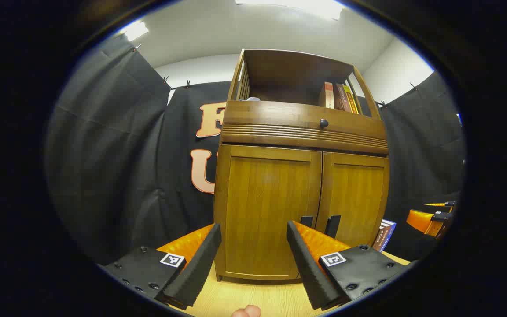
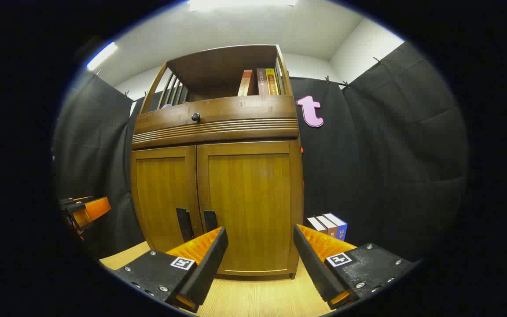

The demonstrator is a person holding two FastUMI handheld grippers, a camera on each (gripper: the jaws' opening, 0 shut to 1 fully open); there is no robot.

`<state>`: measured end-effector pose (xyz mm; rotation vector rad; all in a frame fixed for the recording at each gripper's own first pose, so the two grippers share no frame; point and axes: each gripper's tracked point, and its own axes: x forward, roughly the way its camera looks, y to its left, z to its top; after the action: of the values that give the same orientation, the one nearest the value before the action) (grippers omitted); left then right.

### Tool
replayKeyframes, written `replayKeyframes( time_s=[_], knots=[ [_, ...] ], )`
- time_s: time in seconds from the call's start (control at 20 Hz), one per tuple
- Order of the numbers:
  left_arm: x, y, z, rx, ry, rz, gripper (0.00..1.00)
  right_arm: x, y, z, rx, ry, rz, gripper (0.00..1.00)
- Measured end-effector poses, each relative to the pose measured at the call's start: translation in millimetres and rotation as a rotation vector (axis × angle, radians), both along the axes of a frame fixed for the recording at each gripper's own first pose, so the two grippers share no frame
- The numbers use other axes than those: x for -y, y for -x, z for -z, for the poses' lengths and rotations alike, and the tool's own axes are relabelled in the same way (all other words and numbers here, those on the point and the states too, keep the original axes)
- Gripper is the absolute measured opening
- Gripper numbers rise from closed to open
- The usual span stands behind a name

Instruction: Open the right door of the double-door shoe cabinet with the right hand, and open the left door with the left hand.

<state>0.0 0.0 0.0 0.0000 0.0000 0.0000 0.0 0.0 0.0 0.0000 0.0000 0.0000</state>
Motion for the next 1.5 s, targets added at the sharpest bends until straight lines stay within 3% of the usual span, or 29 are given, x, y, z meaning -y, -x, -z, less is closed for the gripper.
replayKeyframes(
  time_s=[0.05,1.5],
  knots=[
    [-1.5,0.8,-0.4,0.000,0.000,-0.001,0.97,0.1,1.0,-0.4,0.001,0.001,0.000,0.93],
    [-4.6,4.5,-0.7,-0.002,0.004,-0.005,0.97,-1.0,5.8,2.6,-0.002,0.006,0.002,0.93]
  ],
)
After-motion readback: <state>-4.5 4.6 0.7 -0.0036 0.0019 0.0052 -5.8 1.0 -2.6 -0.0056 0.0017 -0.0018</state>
